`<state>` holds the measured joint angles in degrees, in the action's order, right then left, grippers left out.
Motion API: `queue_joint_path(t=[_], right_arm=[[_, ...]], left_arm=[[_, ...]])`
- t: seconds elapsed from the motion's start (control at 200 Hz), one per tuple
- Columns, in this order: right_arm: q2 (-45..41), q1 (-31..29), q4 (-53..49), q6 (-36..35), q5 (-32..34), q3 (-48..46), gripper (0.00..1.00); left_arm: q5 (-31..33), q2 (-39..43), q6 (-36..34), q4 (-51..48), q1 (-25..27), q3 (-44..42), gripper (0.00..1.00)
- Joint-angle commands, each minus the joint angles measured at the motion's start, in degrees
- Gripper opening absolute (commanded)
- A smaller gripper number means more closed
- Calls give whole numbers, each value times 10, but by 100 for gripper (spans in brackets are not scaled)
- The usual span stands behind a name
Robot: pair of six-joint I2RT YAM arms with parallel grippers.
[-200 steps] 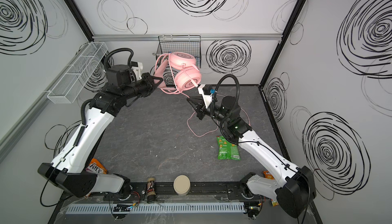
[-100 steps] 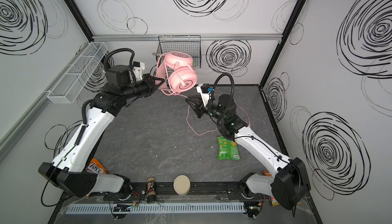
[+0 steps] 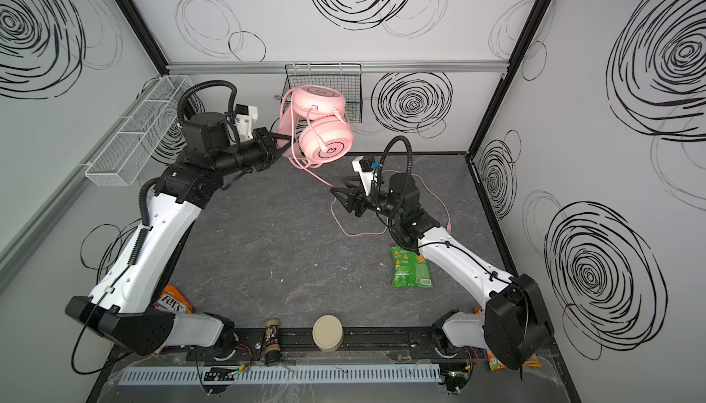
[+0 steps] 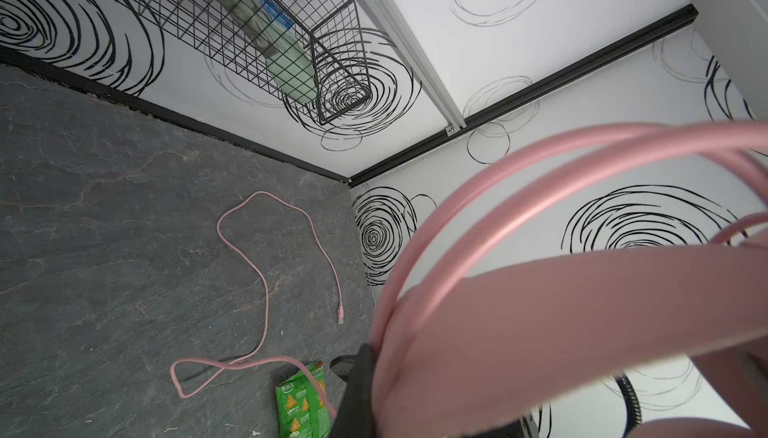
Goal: Wrap the headphones
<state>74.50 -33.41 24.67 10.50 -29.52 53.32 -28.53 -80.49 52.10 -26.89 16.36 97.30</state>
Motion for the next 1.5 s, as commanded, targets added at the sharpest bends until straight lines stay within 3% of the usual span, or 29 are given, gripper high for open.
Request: queue_joint_path(t=[0.0,1.061,1.336,1.496], right_arm=[[-3,-2,29,6,-5,-3,58],[45,-13,54,-7,-7,16,63],[63,-16,73,-5,-17,16,64],[71,-19,95,2,-39,7,64]], left_arm=[[-17,2,20,51,5,31,0],[34,2,51,42,86,41,0],[73,-1,42,-7,103,74,0],[109,-22,13,-78,118,137,0]])
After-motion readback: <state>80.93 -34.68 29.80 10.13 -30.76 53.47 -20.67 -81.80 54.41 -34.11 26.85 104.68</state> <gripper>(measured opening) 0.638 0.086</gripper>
